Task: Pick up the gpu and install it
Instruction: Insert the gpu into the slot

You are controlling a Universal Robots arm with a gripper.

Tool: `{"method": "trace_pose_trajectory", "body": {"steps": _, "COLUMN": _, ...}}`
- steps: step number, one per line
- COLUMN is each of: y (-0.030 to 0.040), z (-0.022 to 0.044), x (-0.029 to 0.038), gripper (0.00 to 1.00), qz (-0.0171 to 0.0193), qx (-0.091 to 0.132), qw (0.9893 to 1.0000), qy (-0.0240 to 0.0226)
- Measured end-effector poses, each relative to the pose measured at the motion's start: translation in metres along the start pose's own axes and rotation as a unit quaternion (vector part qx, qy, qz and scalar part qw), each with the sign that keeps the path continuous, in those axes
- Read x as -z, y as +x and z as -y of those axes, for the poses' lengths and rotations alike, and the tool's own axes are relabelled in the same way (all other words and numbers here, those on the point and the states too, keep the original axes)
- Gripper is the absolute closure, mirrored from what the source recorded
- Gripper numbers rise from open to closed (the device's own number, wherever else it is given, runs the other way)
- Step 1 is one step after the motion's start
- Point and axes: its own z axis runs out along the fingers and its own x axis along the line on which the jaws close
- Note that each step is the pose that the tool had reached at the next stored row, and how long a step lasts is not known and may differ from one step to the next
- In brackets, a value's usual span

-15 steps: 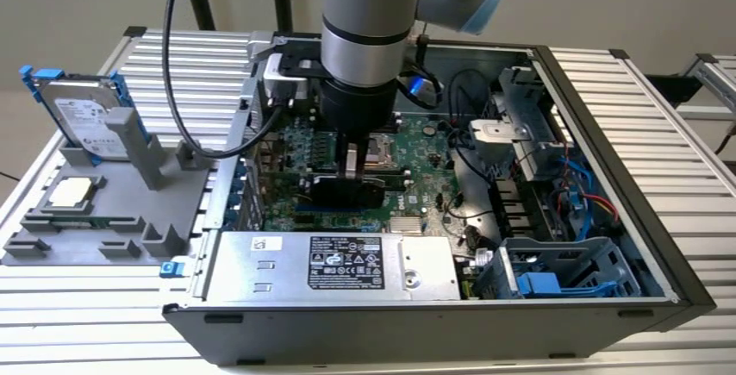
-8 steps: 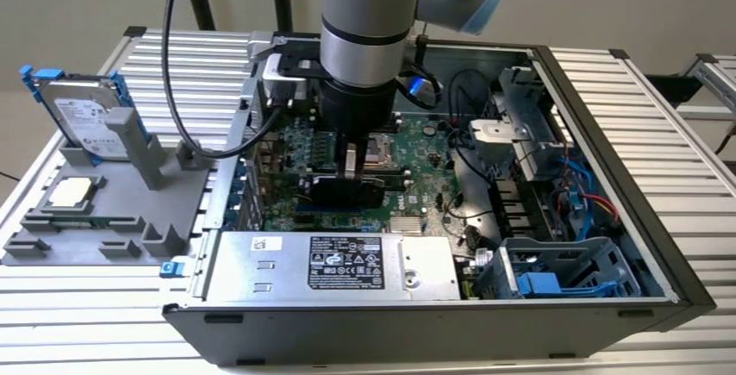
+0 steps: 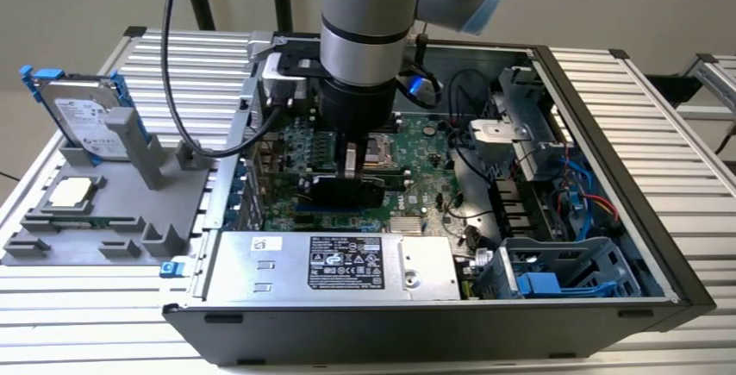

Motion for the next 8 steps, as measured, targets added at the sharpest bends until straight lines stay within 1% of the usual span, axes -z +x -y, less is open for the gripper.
{"method": "trace_pose_trajectory", "body": {"steps": 8, "y": -0.0022, "z": -0.0007, "x": 0.0000, "gripper": 1.00, "qz": -0.0003, "qx": 0.000, "qw": 1.0000, "qy": 0.0002}}
